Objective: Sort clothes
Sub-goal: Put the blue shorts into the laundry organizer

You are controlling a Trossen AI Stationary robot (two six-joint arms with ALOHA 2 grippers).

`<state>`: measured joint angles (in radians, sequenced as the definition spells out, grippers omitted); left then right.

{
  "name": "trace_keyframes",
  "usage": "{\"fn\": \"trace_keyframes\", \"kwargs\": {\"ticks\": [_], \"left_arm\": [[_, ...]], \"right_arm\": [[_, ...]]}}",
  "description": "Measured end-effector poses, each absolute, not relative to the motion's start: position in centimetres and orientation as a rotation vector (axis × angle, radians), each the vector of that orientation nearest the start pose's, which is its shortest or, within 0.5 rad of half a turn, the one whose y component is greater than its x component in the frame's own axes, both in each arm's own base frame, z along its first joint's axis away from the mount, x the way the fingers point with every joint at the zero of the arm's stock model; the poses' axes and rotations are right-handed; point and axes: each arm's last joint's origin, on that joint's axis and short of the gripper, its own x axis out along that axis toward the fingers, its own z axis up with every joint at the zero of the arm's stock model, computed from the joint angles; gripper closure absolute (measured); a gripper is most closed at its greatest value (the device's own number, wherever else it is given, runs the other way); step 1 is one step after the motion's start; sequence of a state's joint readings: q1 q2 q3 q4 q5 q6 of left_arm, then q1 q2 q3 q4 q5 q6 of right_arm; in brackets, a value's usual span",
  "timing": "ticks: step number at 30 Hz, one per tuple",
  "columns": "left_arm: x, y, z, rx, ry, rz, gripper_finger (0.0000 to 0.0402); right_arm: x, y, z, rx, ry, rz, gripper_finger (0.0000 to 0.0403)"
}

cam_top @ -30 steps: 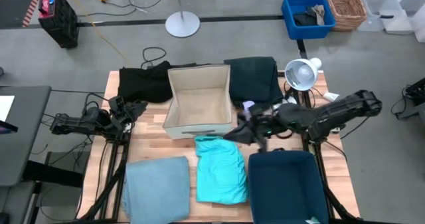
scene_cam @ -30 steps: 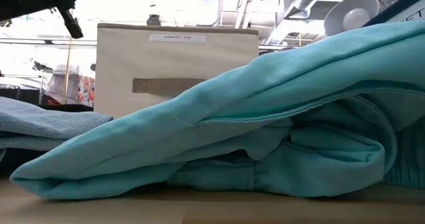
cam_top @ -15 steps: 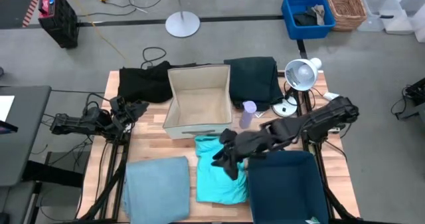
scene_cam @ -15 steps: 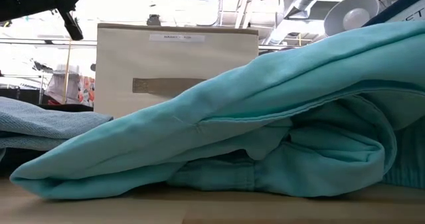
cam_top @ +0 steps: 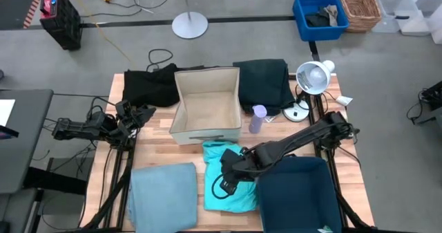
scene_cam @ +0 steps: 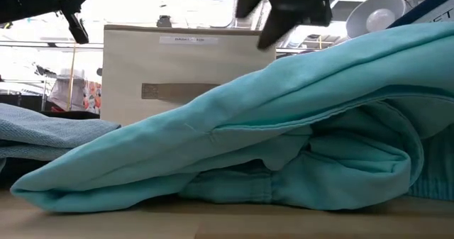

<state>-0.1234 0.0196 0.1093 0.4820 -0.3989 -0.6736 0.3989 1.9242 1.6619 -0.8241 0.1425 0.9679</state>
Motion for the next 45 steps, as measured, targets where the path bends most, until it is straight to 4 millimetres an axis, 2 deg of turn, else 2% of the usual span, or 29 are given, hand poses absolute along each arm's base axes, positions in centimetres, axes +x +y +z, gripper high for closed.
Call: {"fn": "trace_keyframes", "kwargs": {"ticks": [8,15,21,26,32,40,45], "left_arm": [[7.5,0.2,24.1,-0.800,-0.627,0.068,0.0391],[7.5,0.2,24.1,-0.800,-0.626,0.069,0.0391],[7.5,0.2,24.1,-0.799,-0.625,0.070,0.0391],[7.5,0.2,24.1,-0.800,-0.626,0.069,0.0391],[7.5,0.2,24.1,-0.800,-0.626,0.069,0.0391],[7.5,0.2,24.1,-0.802,-0.625,0.069,0.0391],[7.6,0.2,24.0,-0.800,-0.613,0.074,0.0391]], "right_arm": [[38.7,15.8,21.6,0.578,1.166,-0.417,0.0171],[39.5,16.1,18.2,0.538,1.233,-0.464,0.0172],[40.0,16.4,15.6,0.519,1.288,-0.466,0.0177],[40.7,16.7,14.2,0.551,1.302,-0.413,0.0191],[41.0,16.5,14.2,0.585,1.302,-0.387,0.0243],[40.9,16.3,15.2,0.615,1.291,-0.382,0.0383],[40.7,16.3,16.2,0.631,1.272,-0.374,0.0393]]}}
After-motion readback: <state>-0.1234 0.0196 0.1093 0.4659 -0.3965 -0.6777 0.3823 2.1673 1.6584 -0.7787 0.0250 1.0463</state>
